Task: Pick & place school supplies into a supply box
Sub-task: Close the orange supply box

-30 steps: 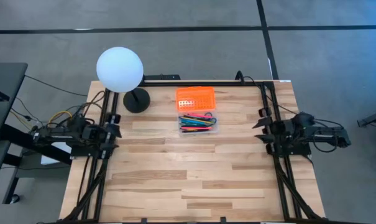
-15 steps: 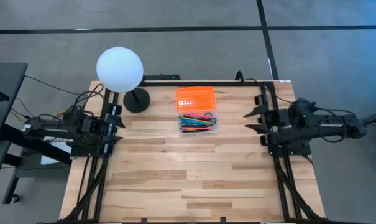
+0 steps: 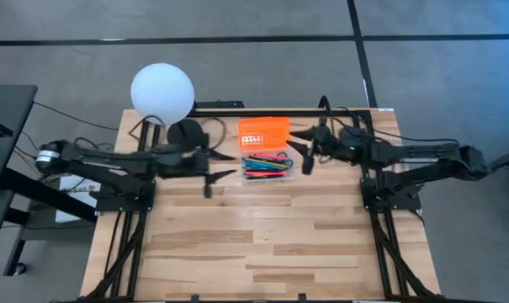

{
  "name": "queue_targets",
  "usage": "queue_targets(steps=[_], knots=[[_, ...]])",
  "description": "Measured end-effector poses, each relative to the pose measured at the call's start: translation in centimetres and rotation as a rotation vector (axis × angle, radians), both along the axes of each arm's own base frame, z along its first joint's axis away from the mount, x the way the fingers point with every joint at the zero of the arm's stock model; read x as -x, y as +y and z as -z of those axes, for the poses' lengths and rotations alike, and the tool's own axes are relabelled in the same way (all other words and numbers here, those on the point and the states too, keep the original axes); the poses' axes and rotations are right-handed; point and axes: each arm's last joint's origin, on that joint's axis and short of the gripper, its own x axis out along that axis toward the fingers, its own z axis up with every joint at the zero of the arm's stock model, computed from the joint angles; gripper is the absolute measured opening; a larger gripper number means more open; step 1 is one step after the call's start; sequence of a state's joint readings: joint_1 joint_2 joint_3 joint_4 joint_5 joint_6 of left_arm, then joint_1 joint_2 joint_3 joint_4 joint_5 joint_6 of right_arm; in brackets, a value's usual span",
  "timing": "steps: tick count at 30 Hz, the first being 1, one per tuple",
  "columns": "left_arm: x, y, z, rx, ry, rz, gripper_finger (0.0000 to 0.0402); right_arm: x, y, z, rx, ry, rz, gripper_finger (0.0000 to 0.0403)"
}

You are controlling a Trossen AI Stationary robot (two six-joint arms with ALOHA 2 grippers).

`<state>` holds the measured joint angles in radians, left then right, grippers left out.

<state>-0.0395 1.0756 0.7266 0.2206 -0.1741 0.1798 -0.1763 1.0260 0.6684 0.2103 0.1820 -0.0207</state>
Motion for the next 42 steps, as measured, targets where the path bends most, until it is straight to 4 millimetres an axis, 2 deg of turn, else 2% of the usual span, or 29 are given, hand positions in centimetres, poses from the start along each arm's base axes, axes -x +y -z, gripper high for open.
queue_targets(steps=[5,10,14,18,22,27,33,42], knots=[[-2.8,-0.2,3.9,0.065,0.166,-0.035,0.0157,-0.8,-3.7,2.6,-0.100,0.103,0.159,0.0134],[-4.3,-1.0,7.6,0.049,0.352,-0.027,0.0157,-0.7,-7.8,5.4,-0.197,0.189,0.300,0.0134],[-4.9,-1.8,9.4,-0.023,0.419,-0.039,0.0157,-0.6,-10.7,8.0,-0.286,0.250,0.335,0.0134],[-5.1,-2.9,10.3,-0.111,0.458,-0.070,0.0157,-1.0,-12.5,10.2,-0.331,0.256,0.329,0.0134],[-4.8,-3.7,10.9,-0.182,0.500,-0.122,0.0157,-1.3,-13.9,11.6,-0.348,0.228,0.330,0.0134],[-4.9,-4.2,11.7,-0.187,0.531,-0.125,0.0157,-1.2,-15.2,13.1,-0.397,0.230,0.381,0.0134],[-5.7,-4.3,14.0,-0.203,0.579,-0.140,0.0157,-1.7,-16.1,14.5,-0.460,0.252,0.380,0.0134],[-6.4,-4.3,16.3,-0.331,0.618,-0.218,0.0157,-2.0,-16.3,14.4,-0.450,0.254,0.382,0.0134]])
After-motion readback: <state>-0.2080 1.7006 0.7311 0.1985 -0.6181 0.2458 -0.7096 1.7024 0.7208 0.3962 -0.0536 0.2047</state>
